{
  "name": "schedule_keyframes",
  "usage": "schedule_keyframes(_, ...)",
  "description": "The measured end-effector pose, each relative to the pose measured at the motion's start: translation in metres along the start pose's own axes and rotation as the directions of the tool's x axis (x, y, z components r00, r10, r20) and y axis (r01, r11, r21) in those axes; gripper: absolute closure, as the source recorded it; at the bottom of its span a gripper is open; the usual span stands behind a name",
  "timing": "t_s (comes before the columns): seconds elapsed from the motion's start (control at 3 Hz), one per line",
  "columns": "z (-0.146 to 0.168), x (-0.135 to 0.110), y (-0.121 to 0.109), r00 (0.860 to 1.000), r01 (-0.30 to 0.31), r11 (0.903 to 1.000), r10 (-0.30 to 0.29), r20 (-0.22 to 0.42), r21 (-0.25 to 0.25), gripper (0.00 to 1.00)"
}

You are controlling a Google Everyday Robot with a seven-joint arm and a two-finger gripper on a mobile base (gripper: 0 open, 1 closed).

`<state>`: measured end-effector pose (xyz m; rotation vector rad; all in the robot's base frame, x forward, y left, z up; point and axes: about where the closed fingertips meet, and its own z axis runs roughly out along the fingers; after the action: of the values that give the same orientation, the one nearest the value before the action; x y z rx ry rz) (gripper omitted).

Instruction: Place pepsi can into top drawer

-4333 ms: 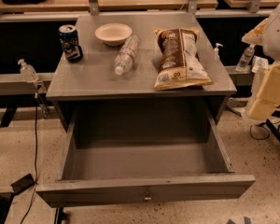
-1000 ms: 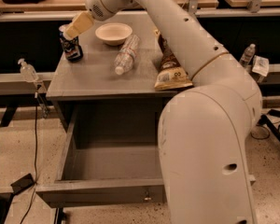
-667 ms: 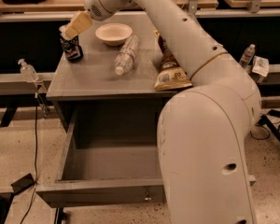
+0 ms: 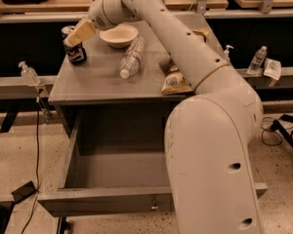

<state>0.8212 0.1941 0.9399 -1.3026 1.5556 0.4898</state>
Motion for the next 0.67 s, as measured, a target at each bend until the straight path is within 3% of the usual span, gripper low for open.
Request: schedule_keyframes(0.67, 0.028, 0.015, 0.004, 0.998, -0.031, 0.9991, 0.033, 0.061, -0.029, 0.0)
